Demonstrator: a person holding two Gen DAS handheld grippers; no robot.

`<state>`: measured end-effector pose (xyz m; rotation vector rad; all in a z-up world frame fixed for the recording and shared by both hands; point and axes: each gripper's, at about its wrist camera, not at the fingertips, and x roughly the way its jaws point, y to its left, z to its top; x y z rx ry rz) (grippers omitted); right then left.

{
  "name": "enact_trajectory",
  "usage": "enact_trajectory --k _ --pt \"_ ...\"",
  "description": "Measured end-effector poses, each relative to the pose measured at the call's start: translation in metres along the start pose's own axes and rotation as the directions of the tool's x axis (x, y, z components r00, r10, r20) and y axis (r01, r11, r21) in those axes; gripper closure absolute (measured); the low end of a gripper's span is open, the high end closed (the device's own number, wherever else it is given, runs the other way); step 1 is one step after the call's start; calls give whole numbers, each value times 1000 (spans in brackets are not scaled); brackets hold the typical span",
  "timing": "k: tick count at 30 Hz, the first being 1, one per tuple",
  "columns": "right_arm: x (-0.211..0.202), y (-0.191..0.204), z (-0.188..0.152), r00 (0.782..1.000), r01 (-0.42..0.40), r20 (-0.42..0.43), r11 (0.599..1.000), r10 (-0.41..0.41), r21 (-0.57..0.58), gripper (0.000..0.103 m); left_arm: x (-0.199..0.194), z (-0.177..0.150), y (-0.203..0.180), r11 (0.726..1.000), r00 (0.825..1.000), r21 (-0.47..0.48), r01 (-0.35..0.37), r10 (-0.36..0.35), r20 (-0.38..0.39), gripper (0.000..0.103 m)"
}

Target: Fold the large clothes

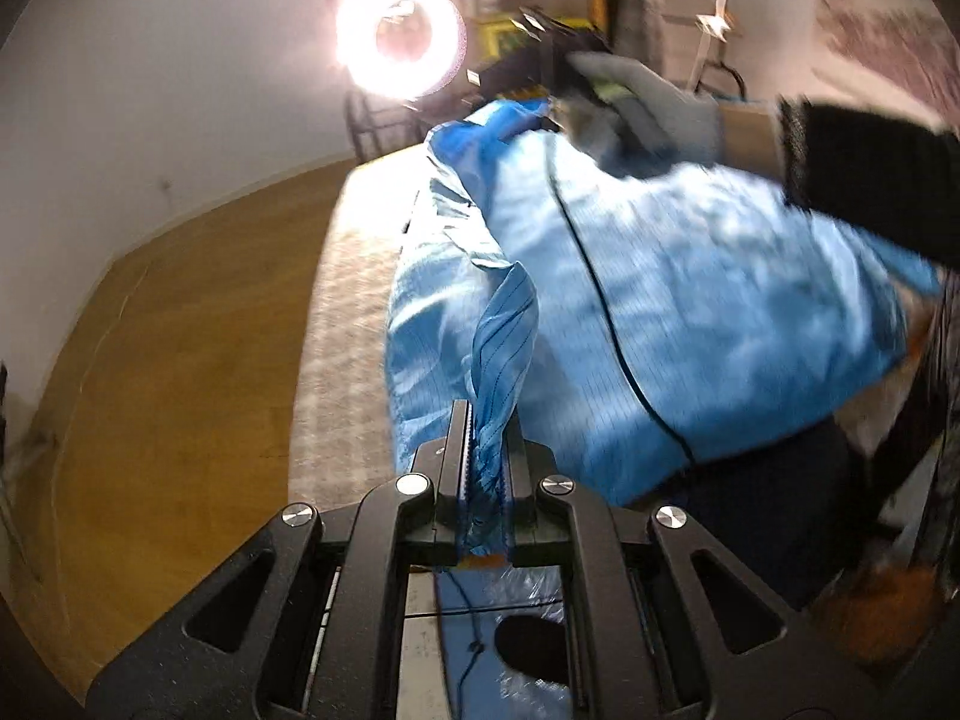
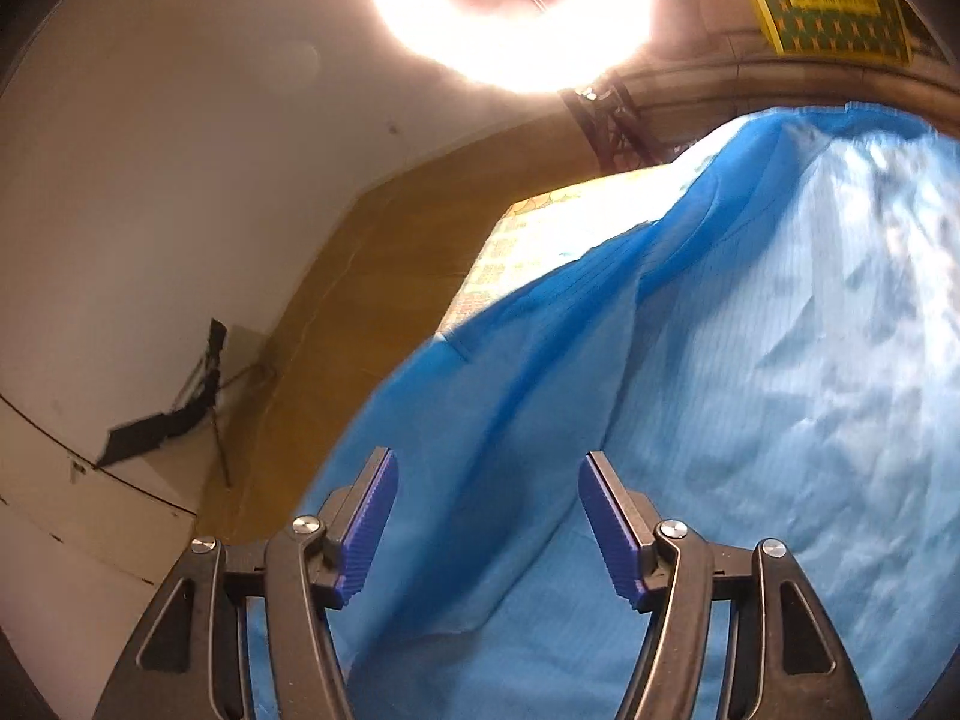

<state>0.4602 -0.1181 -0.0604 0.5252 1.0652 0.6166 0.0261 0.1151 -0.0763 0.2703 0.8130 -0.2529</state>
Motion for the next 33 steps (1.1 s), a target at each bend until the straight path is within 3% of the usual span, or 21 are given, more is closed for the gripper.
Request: enact_trajectory --k 6,8,11,12,14,17,18,20,22,24,25,26,27,28,32,33 --pt "17 -7 1 998 -60 -11 995 61 85 37 8 -9 -25 993 995 91 70 -62 -82 97" --pt "22 -10 4 999 -45 -15 995 47 92 37 15 -18 -39 985 990 143 93 -77 -117 97" --pt "27 -19 3 999 15 -33 995 -12 94 38 28 -26 -53 980 983 149 129 -106 -151 97" --pt "29 -22 2 997 57 -53 994 -53 88 43 32 -29 -55 980 981 143 137 -114 -158 97" --pt "38 -26 -1 989 118 -99 991 -112 63 83 37 -33 -59 981 978 136 141 -117 -171 97" --pt "32 -27 2 973 202 -110 979 -205 -38 100 39 -36 -64 978 978 155 139 -111 -179 97" --pt "27 -27 0 969 221 -98 973 -226 -66 101 39 -36 -65 978 977 154 143 -114 -181 97" --pt "16 -34 2 953 281 -84 953 -291 -111 101 40 -36 -67 976 975 153 153 -123 -186 97" --pt "11 -48 1 924 360 -100 927 -370 -109 101 44 -36 -71 975 973 166 151 -117 -198 94" --pt "3 -54 0 906 398 -100 908 -411 -134 98 45 -39 -74 972 971 178 152 -113 -212 86" --pt "-1 -54 -2 901 408 -98 901 -424 -146 88 43 -40 -75 971 970 183 155 -114 -216 83" --pt "-6 -52 -2 896 417 -94 895 -434 -158 63 42 -42 -76 970 969 187 155 -113 -218 81" --pt "-15 -49 -2 892 429 -71 886 -446 -174 55 38 -44 -76 970 970 190 153 -111 -218 74" --pt "-22 -45 -2 892 433 -54 882 -449 -185 53 31 -46 -74 971 971 184 150 -110 -211 69" --pt "-57 -18 -4 907 403 -4 873 -420 -273 53 6 -52 -61 980 973 109 165 -144 -179 62" --pt "-65 -10 -8 915 389 8 874 -404 -292 53 -2 -53 -56 984 980 97 147 -131 -152 54"
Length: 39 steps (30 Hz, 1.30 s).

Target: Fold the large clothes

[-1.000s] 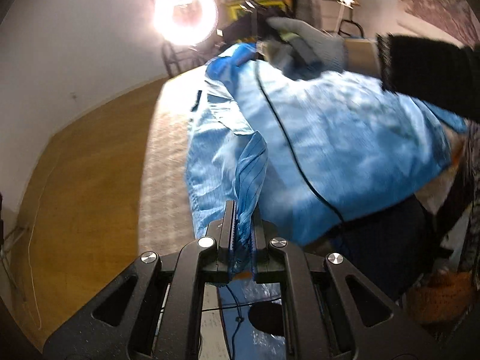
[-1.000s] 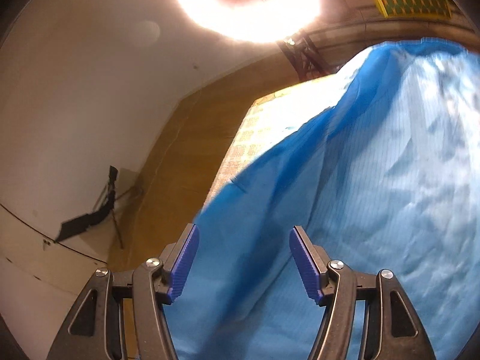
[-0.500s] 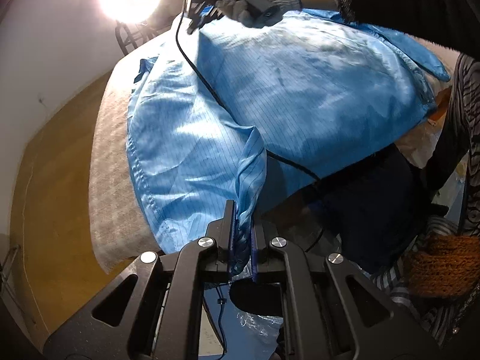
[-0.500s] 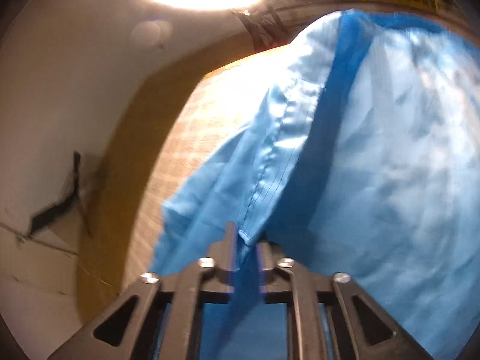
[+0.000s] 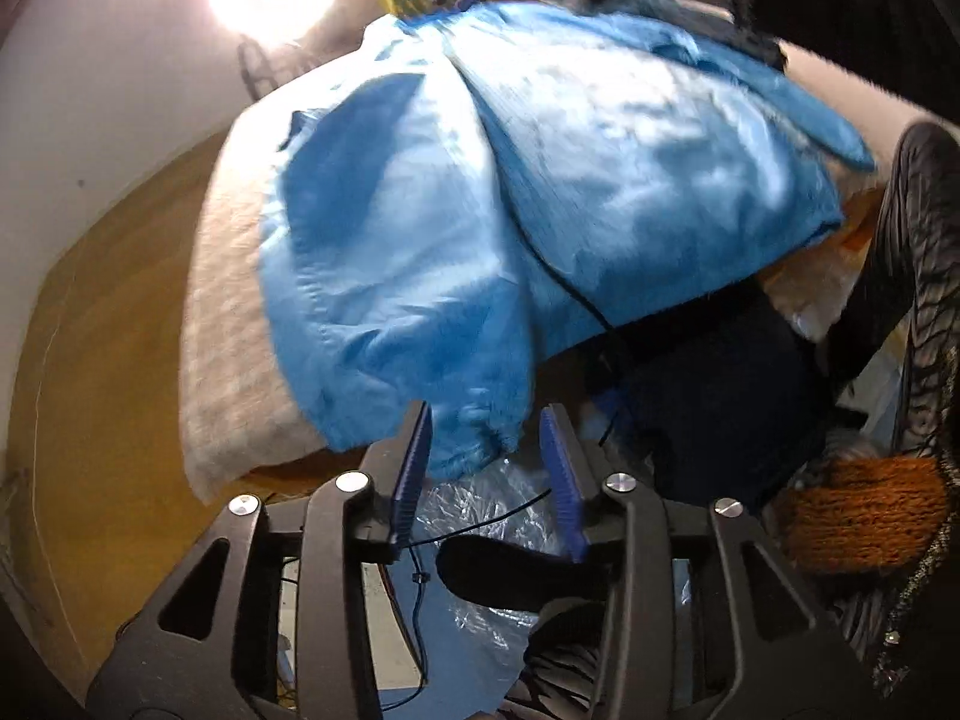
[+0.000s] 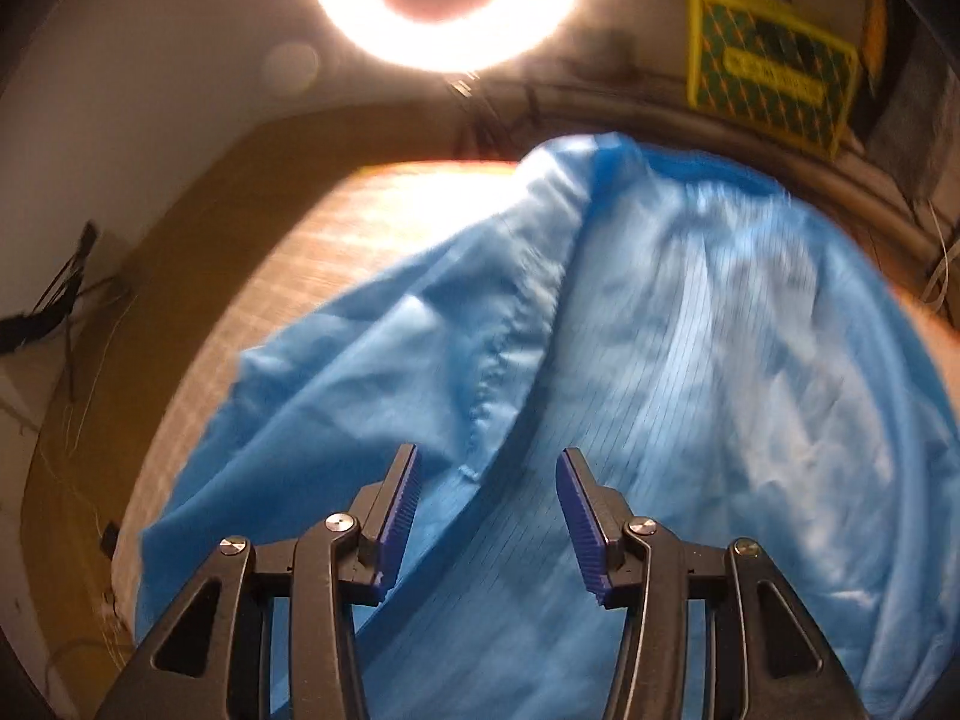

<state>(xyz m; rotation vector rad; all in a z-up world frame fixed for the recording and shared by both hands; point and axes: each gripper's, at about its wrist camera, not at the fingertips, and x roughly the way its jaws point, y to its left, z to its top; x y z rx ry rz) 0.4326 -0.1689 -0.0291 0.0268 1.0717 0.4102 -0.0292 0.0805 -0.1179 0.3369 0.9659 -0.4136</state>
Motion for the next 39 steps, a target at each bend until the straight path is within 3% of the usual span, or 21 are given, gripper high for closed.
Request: enact_trajectory --k 1,6,9,15,23,25,33,39 --pt "-12 4 1 1000 -23 14 1000 23 -19 53 -8 -3 6 999 999 -28 -29 30 29 45" --pt "-64 41 4 983 -148 91 981 160 -123 53 -16 -5 51 974 997 -221 -45 59 57 44" --pt "-68 67 7 979 -164 94 973 181 -163 53 9 1 77 926 999 -376 28 -13 44 44" --pt "-34 107 9 980 -184 45 967 195 -178 53 71 4 100 848 992 -523 85 -119 -31 50" --pt "50 154 18 989 -148 -44 972 142 -182 53 85 4 108 841 992 -536 77 -118 -43 51" --pt "68 158 23 991 -129 -57 977 121 -170 54 87 4 110 834 991 -545 87 -130 -41 62" --pt "127 174 27 993 -29 -117 980 5 -196 54 90 5 115 820 985 -557 128 -170 -23 80" --pt "147 184 32 988 52 -130 969 -86 -243 63 96 3 115 816 981 -560 141 -193 -33 83"
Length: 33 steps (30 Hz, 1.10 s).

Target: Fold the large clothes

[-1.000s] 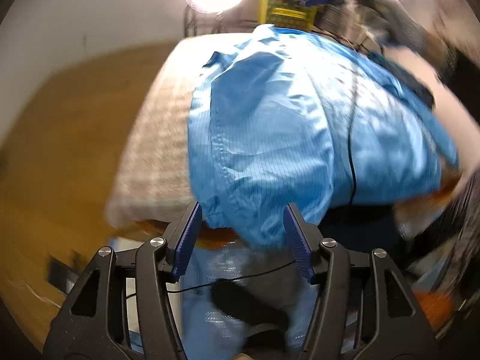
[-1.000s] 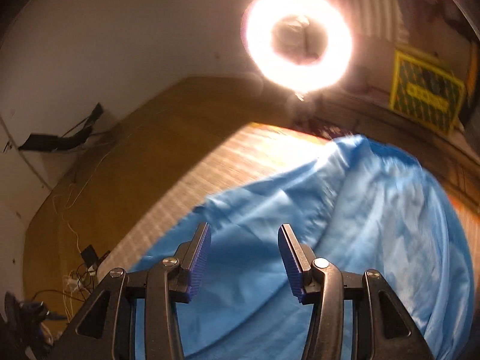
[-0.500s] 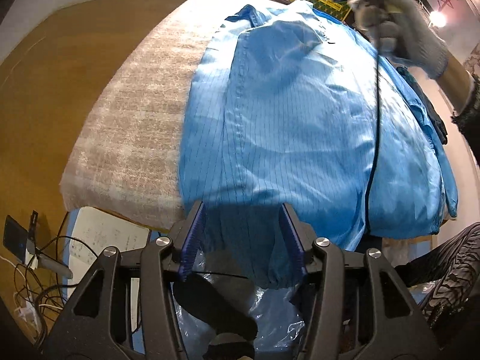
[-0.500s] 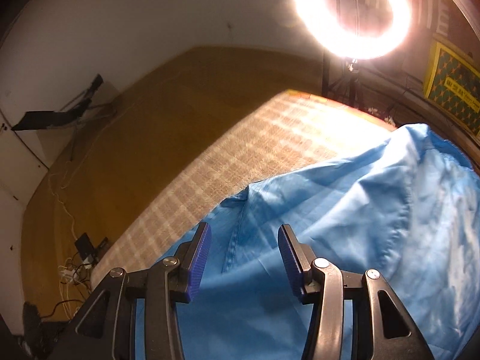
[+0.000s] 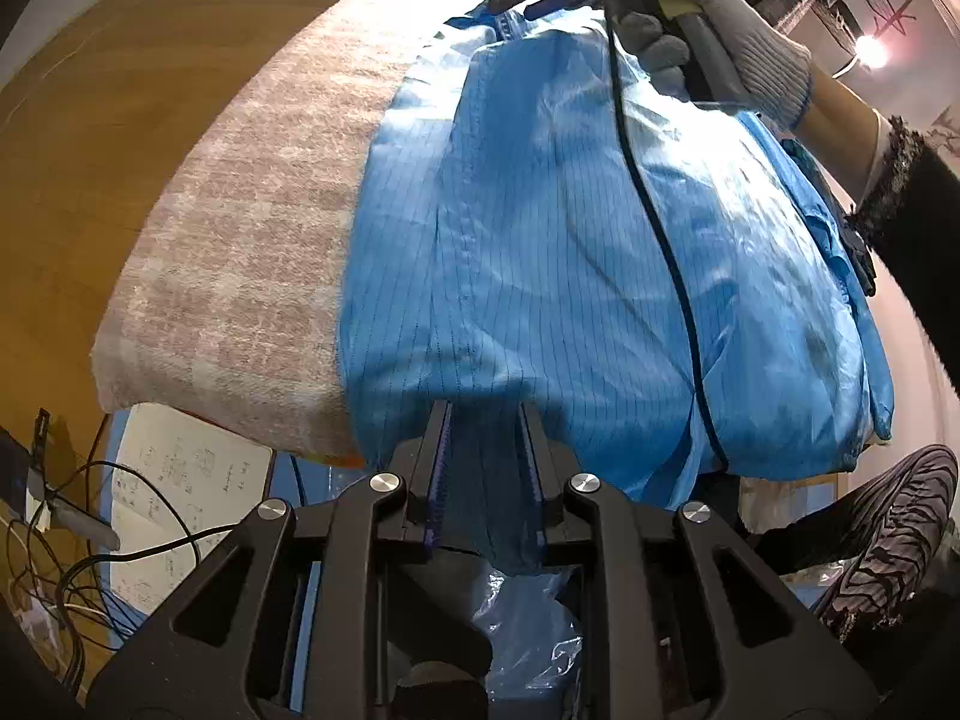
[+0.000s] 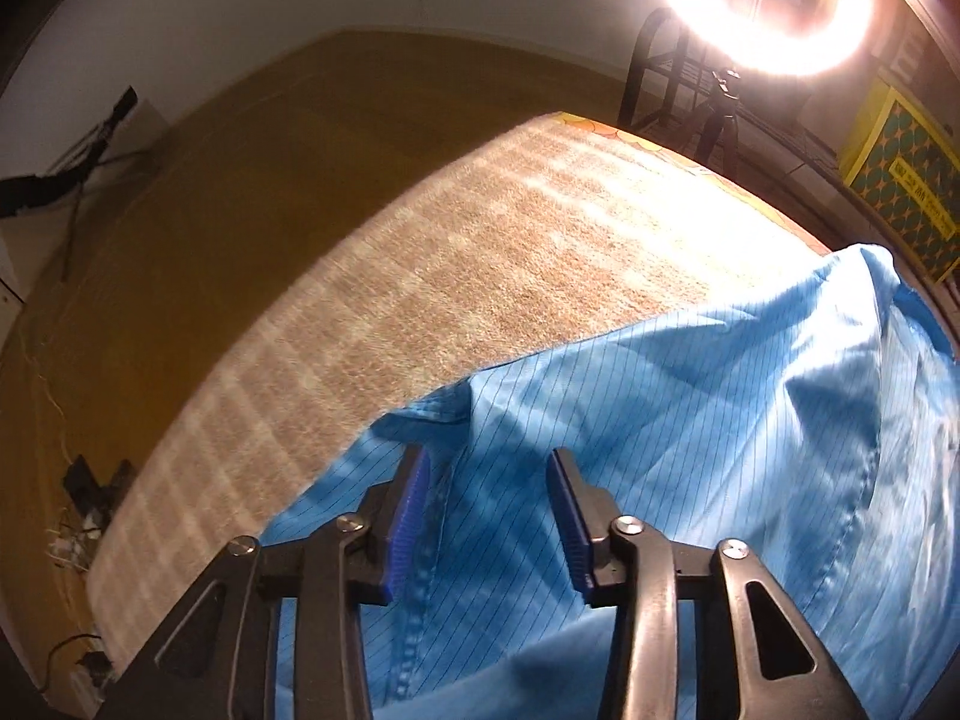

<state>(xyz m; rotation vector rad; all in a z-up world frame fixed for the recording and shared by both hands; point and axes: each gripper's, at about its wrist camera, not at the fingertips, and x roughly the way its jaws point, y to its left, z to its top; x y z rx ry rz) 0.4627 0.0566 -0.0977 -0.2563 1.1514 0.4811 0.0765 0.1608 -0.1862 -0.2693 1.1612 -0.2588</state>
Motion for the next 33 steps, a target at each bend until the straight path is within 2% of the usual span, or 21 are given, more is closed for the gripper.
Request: enact_trajectory --k 2,3,4,5,6,8,9,11,12,13,15,20,23,30,33 --pt "5 1 1 999 31 -13 999 -31 -9 67 1 1 -1 1000 1000 -5 -4 4 -6 83" --pt "8 1 2 999 40 -19 999 -40 -12 68 3 2 0 1000 1000 -23 -11 10 -18 78" --pt "8 0 2 999 43 -23 999 -43 -12 70 5 3 1 999 999 -32 -11 10 -31 64" --pt "10 0 2 999 46 -27 999 -46 -12 74 7 3 3 999 999 -39 -10 9 -37 58" --pt "11 0 3 998 48 -31 999 -48 -12 76 7 3 4 999 1000 -44 -13 12 -29 56" --pt "13 1 3 999 41 -35 999 -41 -13 90 8 3 5 999 1000 -46 -17 16 -23 56" --pt "13 2 4 999 35 -34 999 -35 -20 93 9 3 6 999 1000 -49 -14 13 -23 56" --pt "11 4 4 999 39 -21 999 -39 -29 101 10 4 6 999 1000 -48 -24 23 -16 65" --pt "8 4 6 999 35 -10 999 -36 -29 102 9 4 5 998 999 -38 -41 40 -9 83" --pt "6 3 7 1000 30 -2 999 -30 -25 103 9 5 5 999 999 -31 -33 33 -10 93" --pt "-1 0 11 1000 11 17 1000 -11 -3 103 6 5 5 999 1000 -37 -24 24 -9 97" --pt "-19 -8 30 996 -45 74 998 41 46 103 -6 4 -3 999 999 -10 -41 41 12 101" --pt "-21 -11 41 994 -52 95 997 45 64 103 -14 8 -3 999 998 -17 -49 50 32 101" --pt "-4 -1 67 993 -21 115 997 13 70 103 -16 14 20 991 995 -103 -84 89 44 101" --pt "13 4 73 994 4 105 997 -11 72 103 -16 17 23 992 995 -100 -82 87 48 101"
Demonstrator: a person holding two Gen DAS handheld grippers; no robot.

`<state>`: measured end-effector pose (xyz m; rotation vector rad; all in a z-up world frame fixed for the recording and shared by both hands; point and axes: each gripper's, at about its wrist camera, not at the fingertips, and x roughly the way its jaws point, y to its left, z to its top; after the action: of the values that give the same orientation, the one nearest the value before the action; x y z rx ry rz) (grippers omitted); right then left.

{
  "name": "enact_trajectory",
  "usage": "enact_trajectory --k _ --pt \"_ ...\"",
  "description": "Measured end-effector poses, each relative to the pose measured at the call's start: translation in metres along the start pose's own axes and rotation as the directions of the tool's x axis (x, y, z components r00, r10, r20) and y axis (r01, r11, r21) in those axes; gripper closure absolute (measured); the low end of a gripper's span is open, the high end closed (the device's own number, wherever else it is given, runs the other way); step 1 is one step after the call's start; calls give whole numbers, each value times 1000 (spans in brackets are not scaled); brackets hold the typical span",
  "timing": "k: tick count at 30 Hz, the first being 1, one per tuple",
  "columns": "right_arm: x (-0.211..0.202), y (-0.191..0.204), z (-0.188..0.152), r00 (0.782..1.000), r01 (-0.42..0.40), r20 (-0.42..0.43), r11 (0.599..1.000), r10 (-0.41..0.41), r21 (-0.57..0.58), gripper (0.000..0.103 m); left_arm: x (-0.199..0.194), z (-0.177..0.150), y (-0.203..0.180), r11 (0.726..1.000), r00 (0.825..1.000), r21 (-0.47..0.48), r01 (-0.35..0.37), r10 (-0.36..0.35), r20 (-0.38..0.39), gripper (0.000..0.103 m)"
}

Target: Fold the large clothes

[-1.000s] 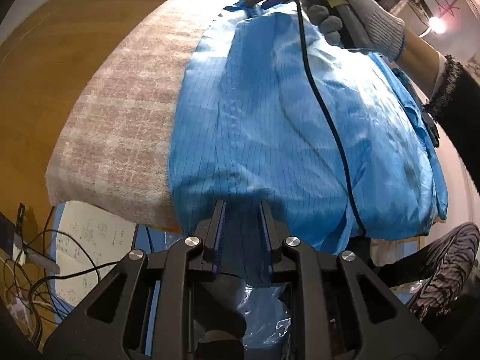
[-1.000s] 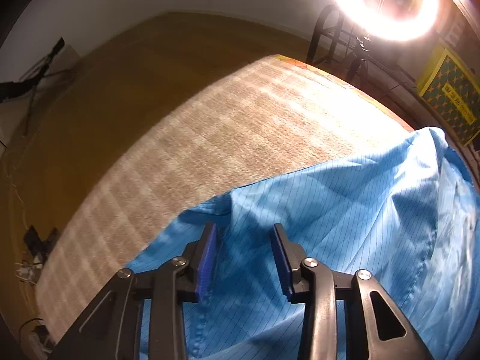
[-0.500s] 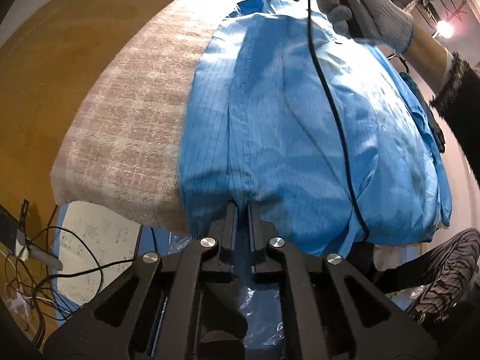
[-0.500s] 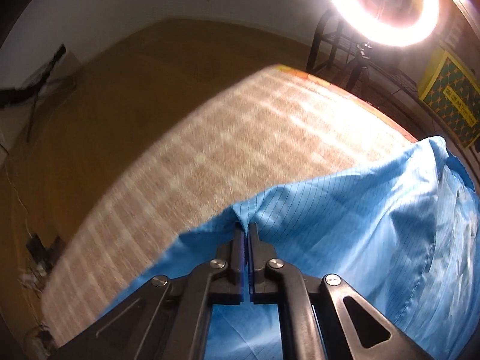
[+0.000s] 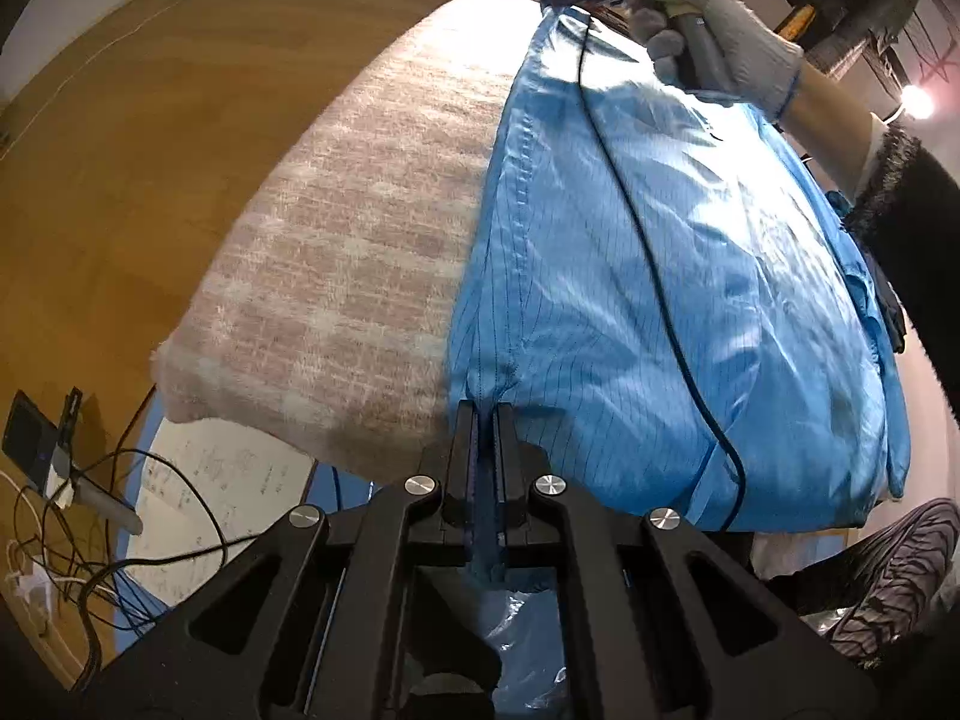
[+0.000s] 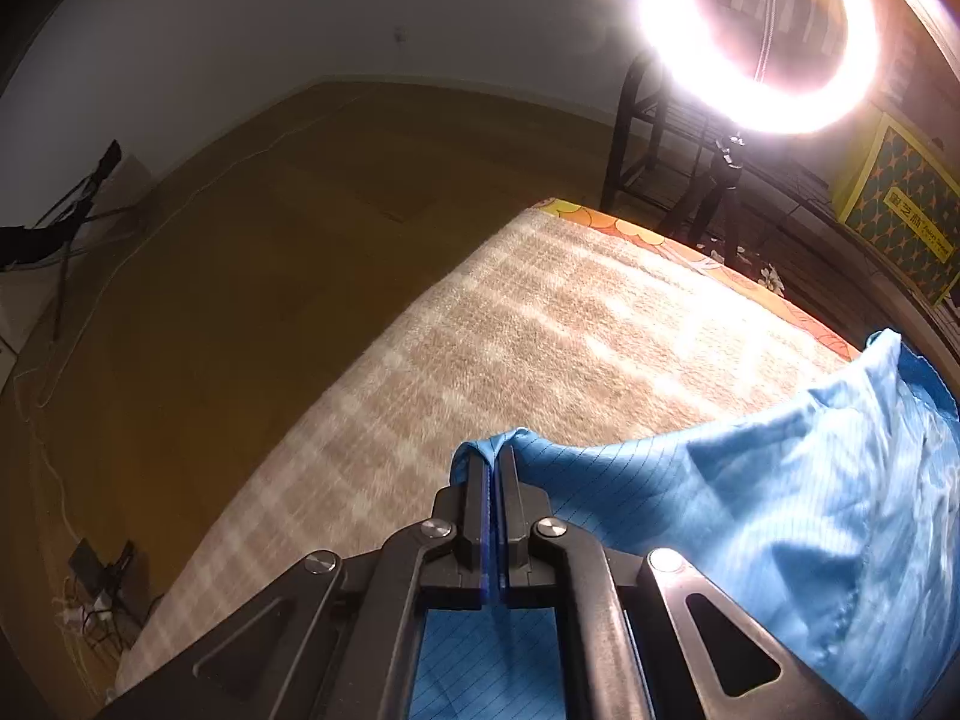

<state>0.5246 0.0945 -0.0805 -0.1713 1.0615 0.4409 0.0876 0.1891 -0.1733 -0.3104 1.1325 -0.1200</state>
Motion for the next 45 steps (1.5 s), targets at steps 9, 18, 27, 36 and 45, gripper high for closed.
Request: enact_trajectory --k 9,18,27,36,45 --pt "46 0 -14 1000 5 -17 1000 -5 19 99 9 2 0 999 998 8 -54 54 -31 93" --pt "-61 -44 -31 971 -209 138 973 194 101 70 -10 3 11 997 999 -68 -35 37 30 69" --pt "-193 -91 -111 941 -287 216 952 259 108 70 -17 -11 26 982 998 -180 59 -55 27 56" --pt "-278 -85 -239 937 -294 200 956 287 6 58 -17 -23 62 901 976 -376 216 -201 82 36" --pt "-241 -75 -309 935 -352 61 934 348 59 57 -10 -11 42 914 985 -371 166 -135 110 36"
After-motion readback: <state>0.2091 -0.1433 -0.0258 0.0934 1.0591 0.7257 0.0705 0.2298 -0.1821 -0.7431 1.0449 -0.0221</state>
